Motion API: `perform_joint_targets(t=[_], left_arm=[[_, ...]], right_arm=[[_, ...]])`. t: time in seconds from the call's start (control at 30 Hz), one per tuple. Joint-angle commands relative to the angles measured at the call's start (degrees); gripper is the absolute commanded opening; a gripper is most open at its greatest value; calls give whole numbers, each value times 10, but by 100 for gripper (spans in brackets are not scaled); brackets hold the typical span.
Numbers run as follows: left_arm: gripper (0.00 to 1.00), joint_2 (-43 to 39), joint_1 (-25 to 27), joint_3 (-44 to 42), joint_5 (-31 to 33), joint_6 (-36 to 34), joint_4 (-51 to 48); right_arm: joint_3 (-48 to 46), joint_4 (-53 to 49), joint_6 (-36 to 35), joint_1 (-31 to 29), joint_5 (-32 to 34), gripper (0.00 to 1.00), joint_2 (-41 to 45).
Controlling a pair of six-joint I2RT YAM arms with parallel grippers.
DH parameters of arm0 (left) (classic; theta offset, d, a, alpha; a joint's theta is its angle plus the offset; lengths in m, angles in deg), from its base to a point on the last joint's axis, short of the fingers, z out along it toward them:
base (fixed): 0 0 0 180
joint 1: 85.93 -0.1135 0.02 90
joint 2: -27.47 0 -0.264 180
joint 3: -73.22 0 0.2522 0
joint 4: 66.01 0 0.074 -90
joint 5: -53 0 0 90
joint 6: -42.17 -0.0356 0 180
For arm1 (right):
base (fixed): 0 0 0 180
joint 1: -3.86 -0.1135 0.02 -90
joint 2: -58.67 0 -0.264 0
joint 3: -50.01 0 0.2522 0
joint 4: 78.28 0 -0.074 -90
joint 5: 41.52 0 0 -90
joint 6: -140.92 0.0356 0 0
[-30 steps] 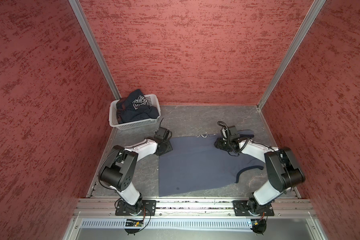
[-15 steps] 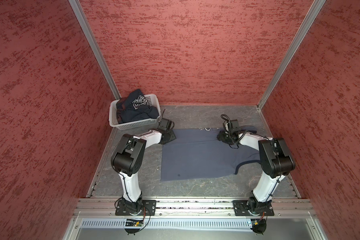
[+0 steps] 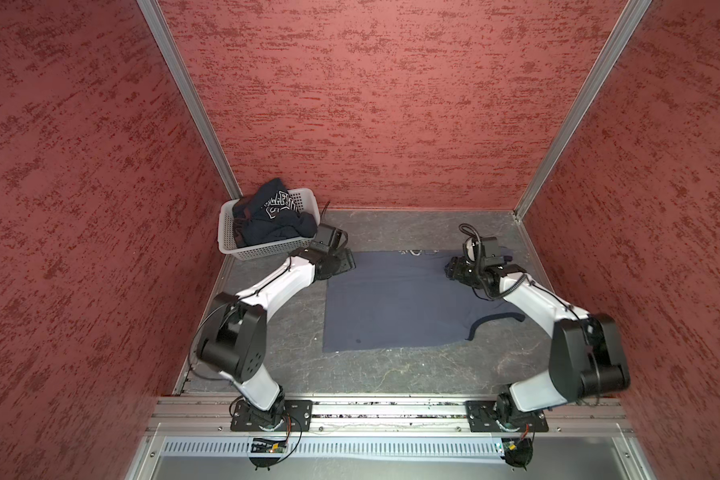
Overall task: Fold and stack the tank tops
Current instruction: 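Drag the tank top's far edge toward the robot with both grippers, folding it over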
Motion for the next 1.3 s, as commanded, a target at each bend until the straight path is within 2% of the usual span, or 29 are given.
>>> perform_joint_targets(t=[0.0, 0.1, 0.27, 0.4, 0.6, 0.77, 0.97, 1.27], left_arm=[[76, -87, 19, -109, 19, 46, -58], [74, -195, 42, -199, 36, 94, -92], [65, -347, 75, -310, 41, 179, -153], [60, -404, 101, -370, 26, 235, -150], [53, -363, 151, -415, 17, 288, -79], [51, -303, 194, -404, 64, 305, -68], [47, -258, 196, -406, 74, 306, -33], [30, -253, 189, -400, 87, 298, -39]], right_arm=[[-68, -85, 31, -11, 23, 69, 85], [-124, -122, 66, -14, 27, 68, 173], [-206, -145, 149, -18, 24, 64, 282], [-258, -120, 201, -19, 17, 62, 325], [-302, -103, 237, -19, 32, 60, 327], [-324, -111, 255, -18, 67, 58, 341], [-344, -82, 267, -18, 75, 52, 337], [-348, -27, 258, -18, 38, 26, 291]])
